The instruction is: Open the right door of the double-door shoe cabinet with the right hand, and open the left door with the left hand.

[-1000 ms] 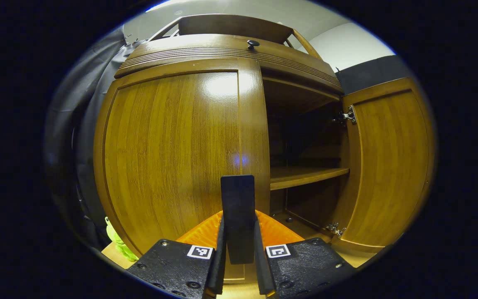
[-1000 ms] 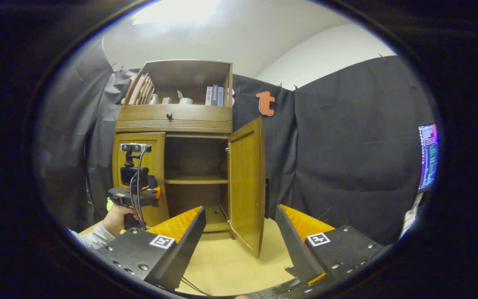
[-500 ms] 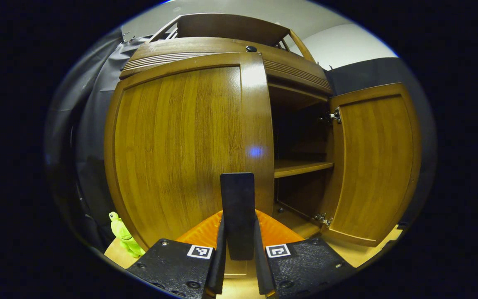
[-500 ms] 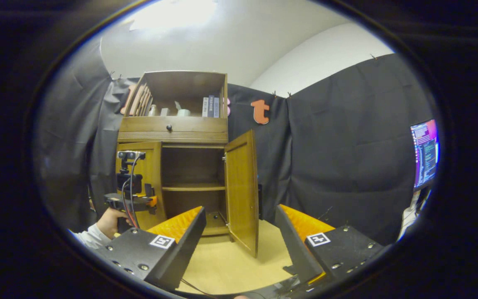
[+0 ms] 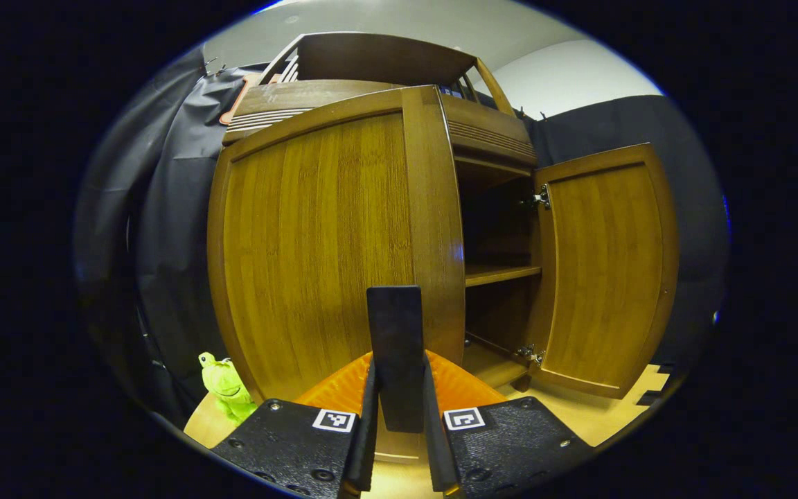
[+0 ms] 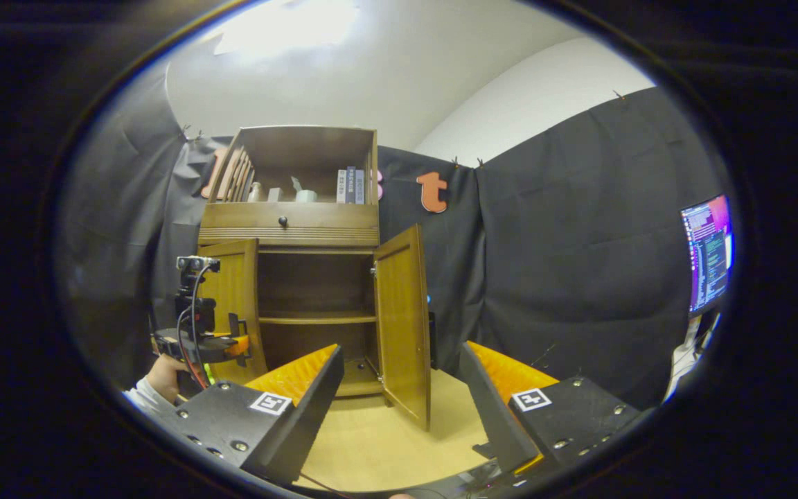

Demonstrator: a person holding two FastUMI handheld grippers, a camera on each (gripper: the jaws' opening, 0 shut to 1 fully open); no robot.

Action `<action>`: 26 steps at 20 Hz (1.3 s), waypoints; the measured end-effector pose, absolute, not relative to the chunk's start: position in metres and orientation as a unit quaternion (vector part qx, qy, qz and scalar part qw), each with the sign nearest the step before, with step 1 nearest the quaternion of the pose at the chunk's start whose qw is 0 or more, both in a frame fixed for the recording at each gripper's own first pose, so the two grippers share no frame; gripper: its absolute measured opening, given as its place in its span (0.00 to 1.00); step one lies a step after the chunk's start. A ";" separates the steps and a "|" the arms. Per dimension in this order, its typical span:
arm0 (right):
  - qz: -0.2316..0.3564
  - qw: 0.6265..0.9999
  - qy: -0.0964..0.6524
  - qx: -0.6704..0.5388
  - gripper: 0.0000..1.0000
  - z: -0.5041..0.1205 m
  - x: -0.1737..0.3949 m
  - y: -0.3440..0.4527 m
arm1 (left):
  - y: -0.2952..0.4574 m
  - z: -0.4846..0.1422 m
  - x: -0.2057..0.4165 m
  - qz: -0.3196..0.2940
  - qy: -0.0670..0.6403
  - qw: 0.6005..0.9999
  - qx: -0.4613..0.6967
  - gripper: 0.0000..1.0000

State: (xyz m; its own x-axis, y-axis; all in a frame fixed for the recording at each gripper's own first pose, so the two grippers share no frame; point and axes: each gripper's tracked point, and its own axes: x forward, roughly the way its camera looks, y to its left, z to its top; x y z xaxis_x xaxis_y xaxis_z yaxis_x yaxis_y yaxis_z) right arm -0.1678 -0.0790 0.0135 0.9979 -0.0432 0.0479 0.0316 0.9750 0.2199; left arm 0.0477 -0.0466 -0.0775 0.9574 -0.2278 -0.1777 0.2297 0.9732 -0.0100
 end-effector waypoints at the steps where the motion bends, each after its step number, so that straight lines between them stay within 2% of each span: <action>1: -0.017 0.994 -0.024 0.109 0.97 0.013 -0.168 -0.078 | -0.044 -0.077 0.044 -0.116 0.091 0.989 0.005 0.33; 4: -0.014 0.995 -0.021 0.101 1.00 0.013 -0.168 -0.076 | -0.038 -0.074 0.034 -0.122 0.095 0.988 0.002 0.33; 10: -0.004 0.994 -0.024 0.105 1.00 0.014 -0.167 -0.070 | -0.020 -0.071 0.011 -0.120 0.097 0.988 0.002 0.33; 11: -0.003 0.994 -0.023 0.105 0.97 0.014 -0.167 -0.069 | -0.017 -0.069 0.008 -0.120 0.096 0.988 0.004 0.33; 12: -0.002 0.994 -0.022 0.106 1.00 0.014 -0.166 -0.068 | -0.014 -0.069 0.005 -0.119 0.096 0.988 0.004 0.33; 17: 0.004 0.994 -0.020 0.107 1.00 0.012 -0.165 -0.061 | 0.000 -0.067 -0.008 -0.108 0.096 0.989 0.015 0.32; 18: 0.004 0.994 -0.019 0.106 0.97 0.011 -0.165 -0.061 | 0.003 -0.068 -0.010 -0.107 0.097 0.989 0.017 0.32; 20: 0.005 0.994 -0.018 0.104 1.00 0.011 -0.165 -0.061 | 0.010 -0.069 -0.016 -0.105 0.104 0.989 0.019 0.32; 21: 0.004 0.994 -0.017 0.105 0.97 0.011 -0.166 -0.061 | 0.014 -0.068 -0.018 -0.106 0.103 0.989 0.016 0.32; 22: 0.004 0.994 -0.018 0.105 1.00 0.011 -0.166 -0.062 | 0.016 -0.068 -0.020 -0.107 0.108 0.988 0.010 0.32; 26: 0.004 0.994 -0.018 0.109 1.00 0.011 -0.167 -0.062 | 0.027 -0.064 -0.024 -0.102 0.106 0.989 0.010 0.30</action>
